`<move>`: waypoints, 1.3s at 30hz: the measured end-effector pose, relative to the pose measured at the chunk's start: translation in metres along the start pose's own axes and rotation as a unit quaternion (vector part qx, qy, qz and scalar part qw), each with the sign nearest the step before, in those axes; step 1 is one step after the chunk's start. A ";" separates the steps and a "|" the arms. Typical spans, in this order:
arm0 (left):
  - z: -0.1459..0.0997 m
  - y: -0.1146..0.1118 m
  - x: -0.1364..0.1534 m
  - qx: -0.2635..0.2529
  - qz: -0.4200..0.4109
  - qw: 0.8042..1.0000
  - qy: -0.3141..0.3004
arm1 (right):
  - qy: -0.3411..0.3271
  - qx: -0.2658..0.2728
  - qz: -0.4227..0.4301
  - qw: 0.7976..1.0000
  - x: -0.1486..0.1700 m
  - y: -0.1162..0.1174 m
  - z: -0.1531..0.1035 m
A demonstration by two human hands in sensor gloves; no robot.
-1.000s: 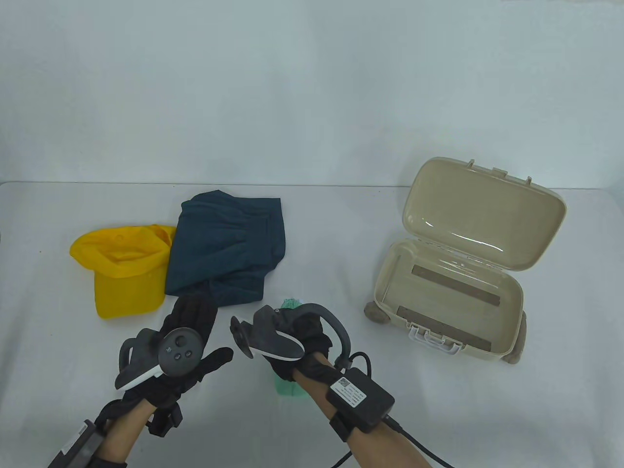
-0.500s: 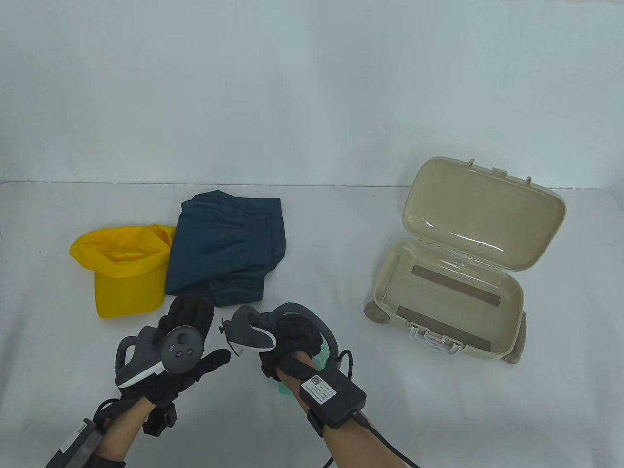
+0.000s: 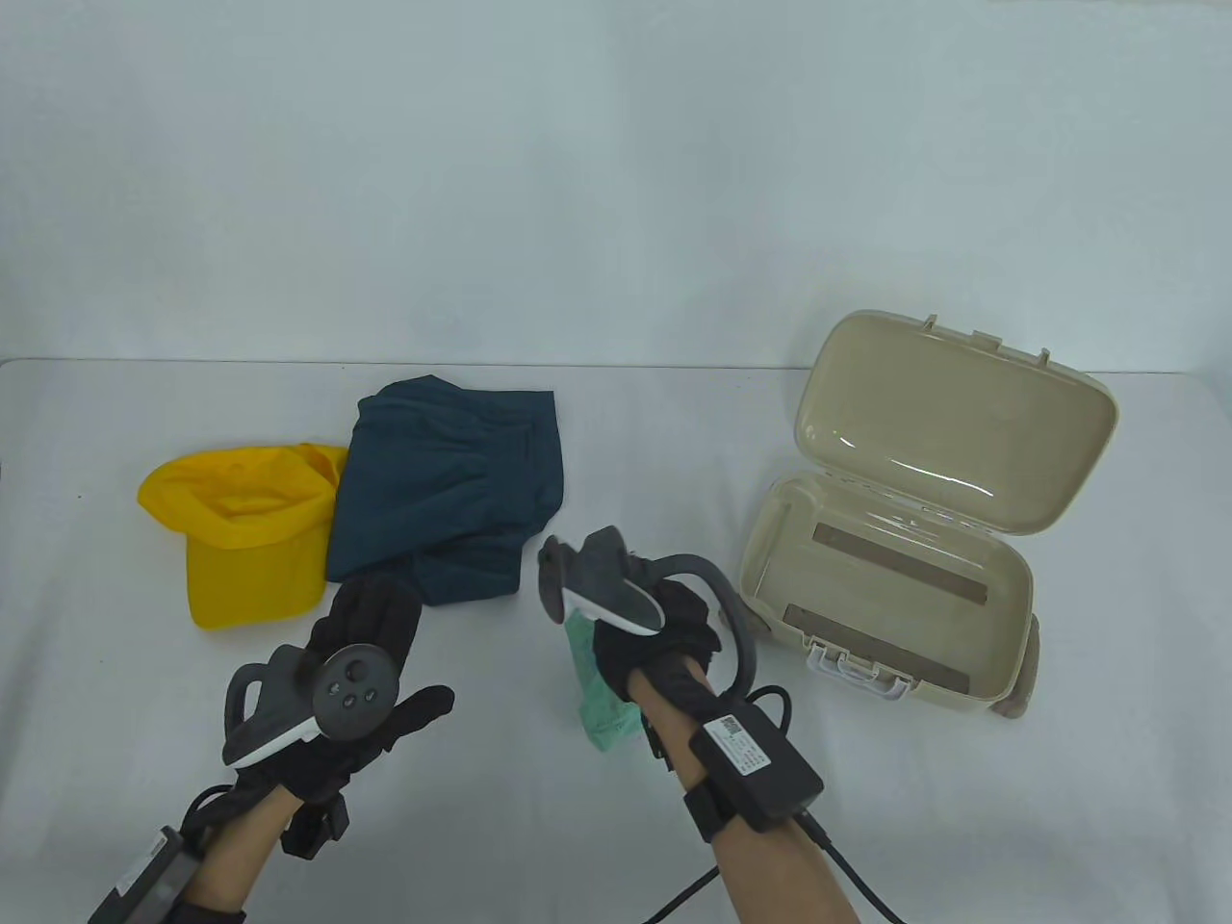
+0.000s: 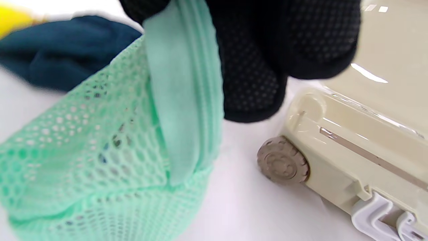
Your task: Pack suitcase
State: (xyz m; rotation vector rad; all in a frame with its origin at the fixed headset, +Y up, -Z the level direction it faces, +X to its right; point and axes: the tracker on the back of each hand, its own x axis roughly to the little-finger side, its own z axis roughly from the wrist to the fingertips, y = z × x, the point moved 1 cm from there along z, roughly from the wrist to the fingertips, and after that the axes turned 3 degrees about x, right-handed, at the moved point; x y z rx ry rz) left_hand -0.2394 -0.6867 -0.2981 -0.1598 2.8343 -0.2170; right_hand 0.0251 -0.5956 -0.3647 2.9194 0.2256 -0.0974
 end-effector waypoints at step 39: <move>-0.003 0.008 -0.014 -0.059 0.031 0.997 -0.027 | 0.278 -0.005 0.287 0.917 0.323 0.089 0.046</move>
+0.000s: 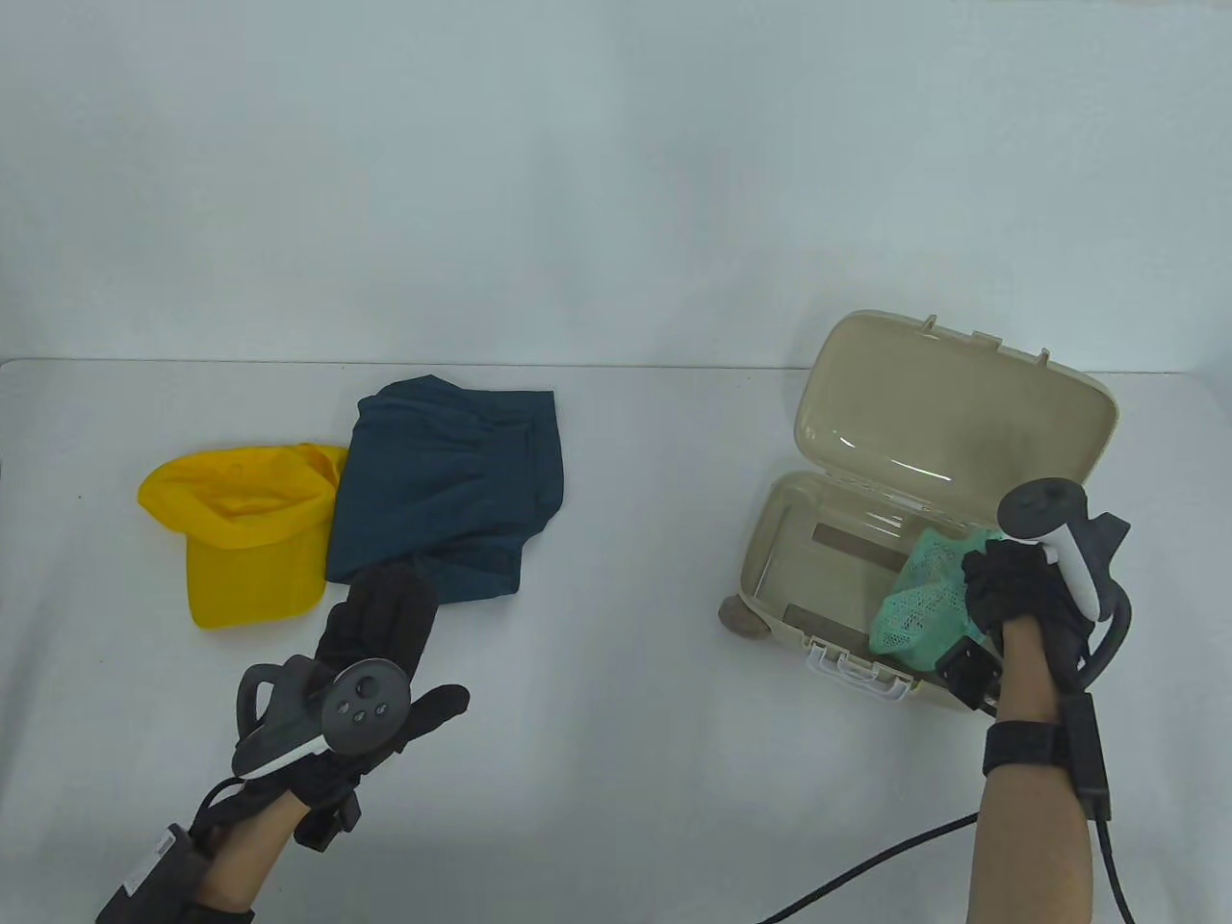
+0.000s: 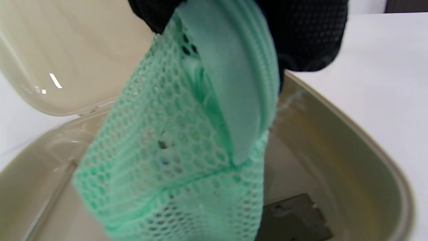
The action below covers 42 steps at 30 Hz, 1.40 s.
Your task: Pack suitcase
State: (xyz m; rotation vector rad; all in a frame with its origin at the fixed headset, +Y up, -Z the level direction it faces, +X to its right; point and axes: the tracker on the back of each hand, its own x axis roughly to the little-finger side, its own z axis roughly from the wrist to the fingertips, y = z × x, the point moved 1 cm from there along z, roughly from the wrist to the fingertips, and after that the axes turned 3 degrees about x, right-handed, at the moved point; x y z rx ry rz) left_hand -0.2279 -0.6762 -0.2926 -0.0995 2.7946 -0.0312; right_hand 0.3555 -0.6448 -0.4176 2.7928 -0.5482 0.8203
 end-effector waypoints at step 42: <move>-0.007 0.012 0.005 -0.028 -0.007 1.000 0.001 | -0.337 0.119 0.035 0.933 -0.089 0.029 -0.185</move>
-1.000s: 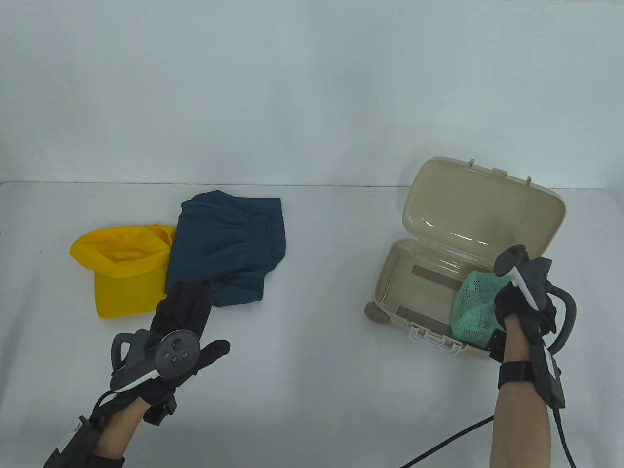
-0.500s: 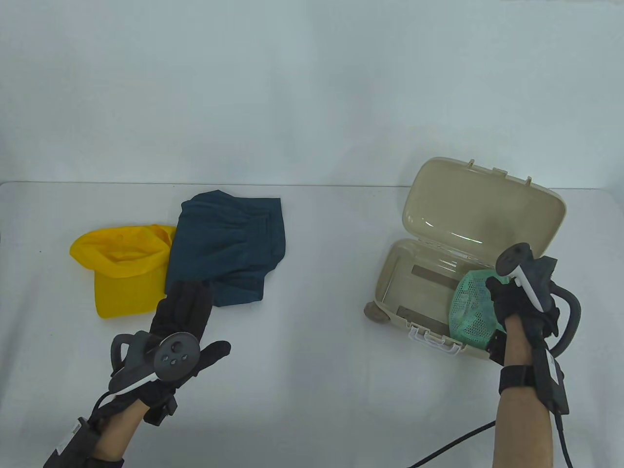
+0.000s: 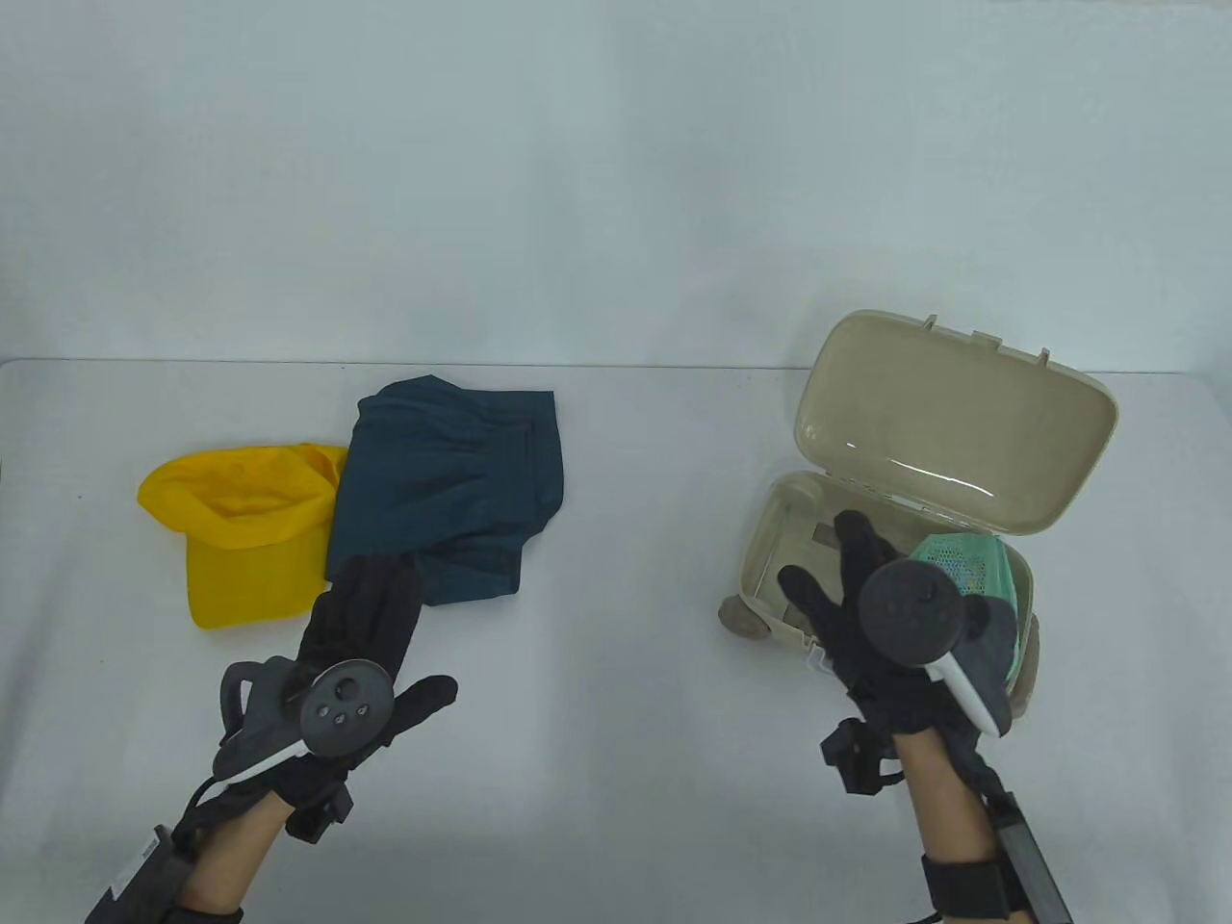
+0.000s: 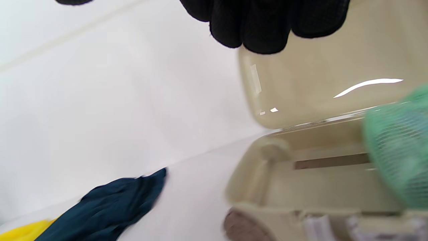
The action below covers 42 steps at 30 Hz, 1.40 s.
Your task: Pack suitcase
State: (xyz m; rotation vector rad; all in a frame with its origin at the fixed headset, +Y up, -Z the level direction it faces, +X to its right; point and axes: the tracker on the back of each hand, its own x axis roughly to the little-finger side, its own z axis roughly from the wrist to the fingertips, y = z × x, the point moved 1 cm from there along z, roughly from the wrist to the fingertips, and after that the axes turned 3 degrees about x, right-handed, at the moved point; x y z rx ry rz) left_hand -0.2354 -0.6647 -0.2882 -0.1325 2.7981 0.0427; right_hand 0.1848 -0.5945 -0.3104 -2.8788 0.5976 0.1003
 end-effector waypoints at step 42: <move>0.299 -0.056 0.039 0.125 0.161 0.953 0.223 | -0.119 0.012 -0.079 0.990 -0.019 0.051 -0.040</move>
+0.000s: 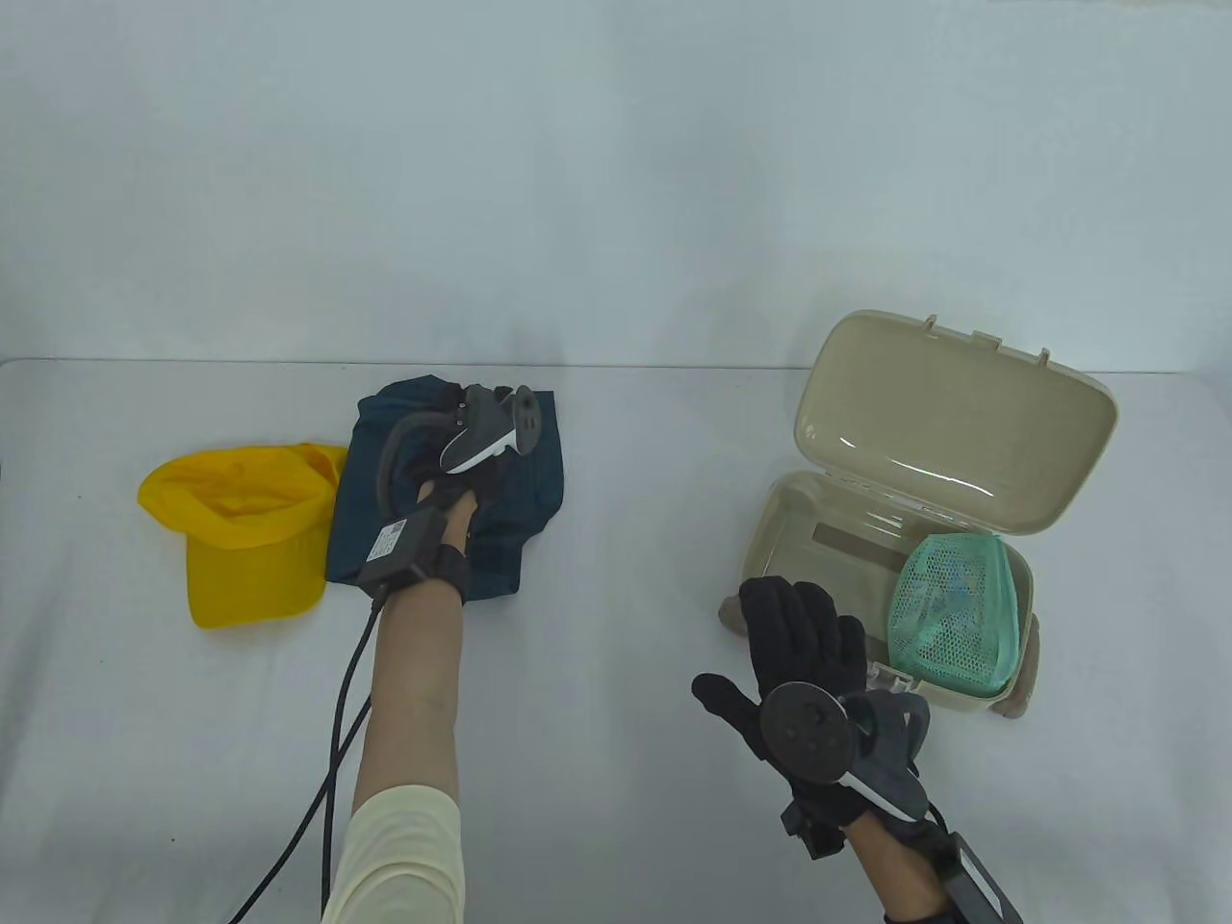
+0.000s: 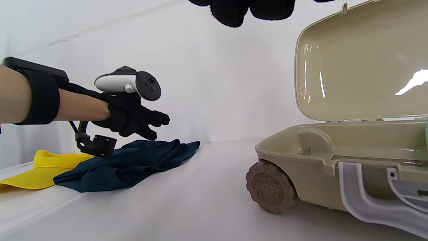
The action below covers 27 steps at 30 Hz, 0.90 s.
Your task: Pack suitcase
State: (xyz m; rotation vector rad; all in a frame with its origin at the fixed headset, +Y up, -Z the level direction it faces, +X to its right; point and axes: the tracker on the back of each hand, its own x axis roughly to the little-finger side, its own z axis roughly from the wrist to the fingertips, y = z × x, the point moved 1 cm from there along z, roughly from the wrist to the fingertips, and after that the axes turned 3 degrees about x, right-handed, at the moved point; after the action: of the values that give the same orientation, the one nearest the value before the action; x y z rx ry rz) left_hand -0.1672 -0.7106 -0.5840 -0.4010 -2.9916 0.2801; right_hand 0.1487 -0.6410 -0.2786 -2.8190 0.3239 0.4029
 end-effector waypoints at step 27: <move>0.003 -0.006 0.005 0.061 -0.031 0.997 -0.033 | 0.009 -0.020 -0.012 1.000 0.000 0.008 0.002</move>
State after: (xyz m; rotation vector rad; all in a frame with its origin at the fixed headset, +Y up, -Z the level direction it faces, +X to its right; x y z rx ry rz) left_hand -0.1743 -0.7159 -0.5856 -0.2904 -3.0245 0.4763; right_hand 0.1462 -0.6478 -0.2828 -2.8647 0.2881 0.3820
